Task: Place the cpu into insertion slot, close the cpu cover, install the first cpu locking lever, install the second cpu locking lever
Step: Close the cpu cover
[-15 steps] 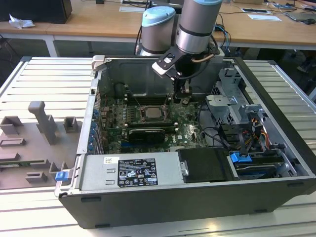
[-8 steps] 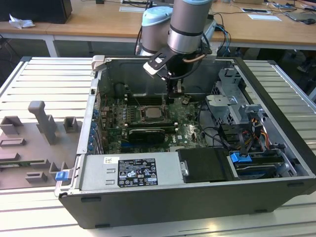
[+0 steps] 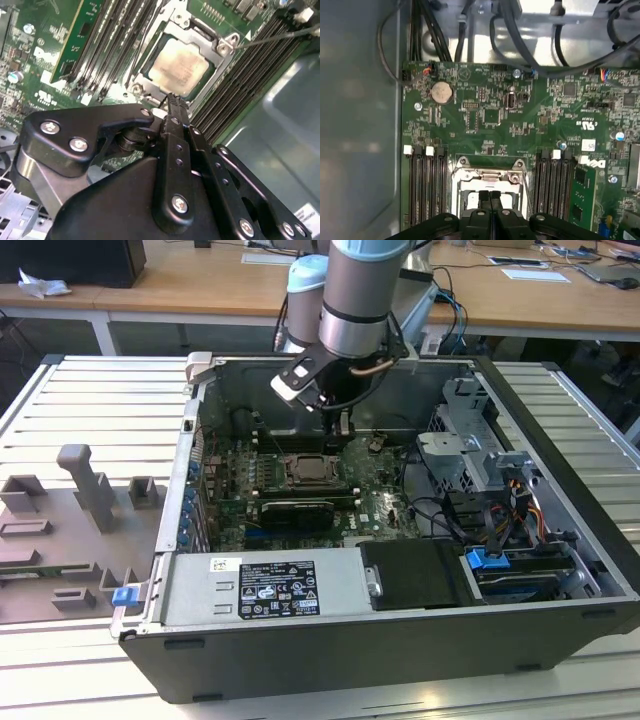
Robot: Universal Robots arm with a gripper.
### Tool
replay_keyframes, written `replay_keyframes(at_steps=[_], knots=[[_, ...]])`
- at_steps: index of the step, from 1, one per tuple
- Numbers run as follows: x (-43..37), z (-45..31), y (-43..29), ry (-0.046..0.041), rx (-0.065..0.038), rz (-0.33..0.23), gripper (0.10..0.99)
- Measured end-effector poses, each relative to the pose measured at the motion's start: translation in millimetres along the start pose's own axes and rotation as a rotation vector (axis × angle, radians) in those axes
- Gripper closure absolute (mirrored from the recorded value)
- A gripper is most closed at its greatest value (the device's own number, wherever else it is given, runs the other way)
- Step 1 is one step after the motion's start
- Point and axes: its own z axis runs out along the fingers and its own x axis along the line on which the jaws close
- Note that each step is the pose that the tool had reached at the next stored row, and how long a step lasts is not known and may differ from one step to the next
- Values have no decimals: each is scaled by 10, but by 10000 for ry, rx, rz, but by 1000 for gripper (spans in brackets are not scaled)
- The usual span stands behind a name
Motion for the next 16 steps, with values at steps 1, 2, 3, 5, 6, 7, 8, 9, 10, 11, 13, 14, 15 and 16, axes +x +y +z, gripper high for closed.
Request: replay_keyframes(at_steps=[1, 2, 3, 5, 6, 7, 8, 9, 10, 11, 13, 14, 15, 16], knots=[[0, 8, -7, -1, -31, -20, 980], [0, 13, -14, -4, -73, -37, 980], [0, 16, -22, -11, -128, -51, 980], [1, 34, -64, -20, -427, -82, 980], [2, 41, -96, -24, -482, -96, 980], [4, 45, -126, -23, -496, -104, 980], [5, 47, -149, -23, -500, -109, 980], [6, 49, -181, -24, -503, -119, 980], [7, 49, -204, -25, -502, -127, 980], [8, 50, -222, -25, -503, -133, 980], [13, 54, -281, -27, -501, -190, 980], [15, 54, -285, -28, -499, -251, 980], [18, 56, -299, -28, -499, -293, 980], [18, 57, -306, -28, -498, -297, 980]])
